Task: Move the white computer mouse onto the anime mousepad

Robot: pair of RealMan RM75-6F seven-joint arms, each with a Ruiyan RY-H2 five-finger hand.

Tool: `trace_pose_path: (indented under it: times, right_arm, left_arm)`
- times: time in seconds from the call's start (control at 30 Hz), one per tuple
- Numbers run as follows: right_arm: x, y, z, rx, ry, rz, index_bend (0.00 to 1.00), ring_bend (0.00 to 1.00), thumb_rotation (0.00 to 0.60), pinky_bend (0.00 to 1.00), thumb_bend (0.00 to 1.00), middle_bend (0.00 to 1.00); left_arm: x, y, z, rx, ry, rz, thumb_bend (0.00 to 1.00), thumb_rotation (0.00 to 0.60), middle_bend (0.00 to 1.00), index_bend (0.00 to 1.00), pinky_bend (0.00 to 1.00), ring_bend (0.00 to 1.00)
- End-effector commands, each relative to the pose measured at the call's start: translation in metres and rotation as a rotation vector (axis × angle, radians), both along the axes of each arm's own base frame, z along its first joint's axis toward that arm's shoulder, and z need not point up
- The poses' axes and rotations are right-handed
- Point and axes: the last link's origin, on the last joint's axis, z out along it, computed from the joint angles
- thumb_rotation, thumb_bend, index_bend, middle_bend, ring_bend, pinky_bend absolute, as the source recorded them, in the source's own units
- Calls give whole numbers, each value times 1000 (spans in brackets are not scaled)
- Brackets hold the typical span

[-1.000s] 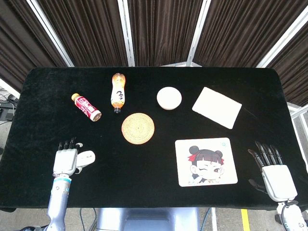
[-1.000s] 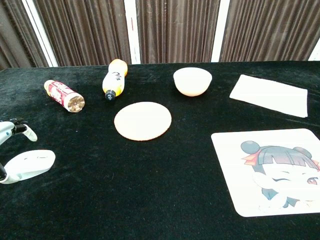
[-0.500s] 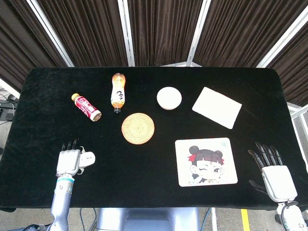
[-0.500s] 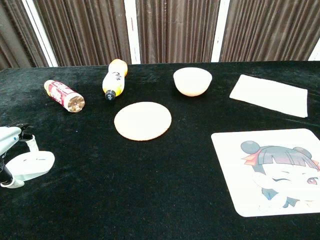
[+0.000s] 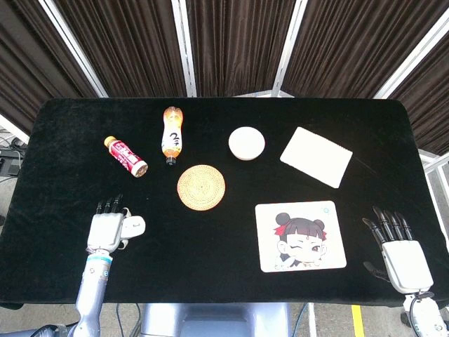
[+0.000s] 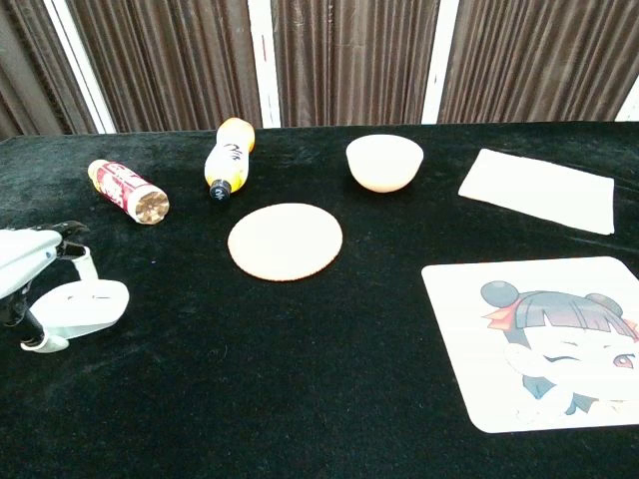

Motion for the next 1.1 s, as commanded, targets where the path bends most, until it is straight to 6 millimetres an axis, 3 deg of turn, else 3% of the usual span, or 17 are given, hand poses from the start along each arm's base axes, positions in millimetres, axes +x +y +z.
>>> trace_pose_path:
  times: [0.03,0.3,0.5,0.87,1.1]
  right_arm:
    - [-1,-1,0,-5,4,-4,148,0,600,0,38,0]
    - [-7,-6,1,-12,17,-41,147,0,600,0,40,0]
    - [-13,-10,4,-23,10,-66,148,0,600,0,40,0]
    - [-26,-17,18,-67,-9,-124,148,0,600,0,39,0]
    - [-31,-18,25,-91,-21,-148,148,0,600,0,41,0]
  left_arm:
    - [10,7,3,-18,-6,-36,358,600,0,462,0,0]
    - [59,40,22,-13,-45,-151,357,600,0,462,0,0]
    - [97,60,22,-24,-38,-238,357,600,0,464,0,0]
    - [154,97,-14,-95,63,-400,359,600,0,465,0,0]
    - [182,105,-45,-146,83,-449,357,600,0,464,0,0]
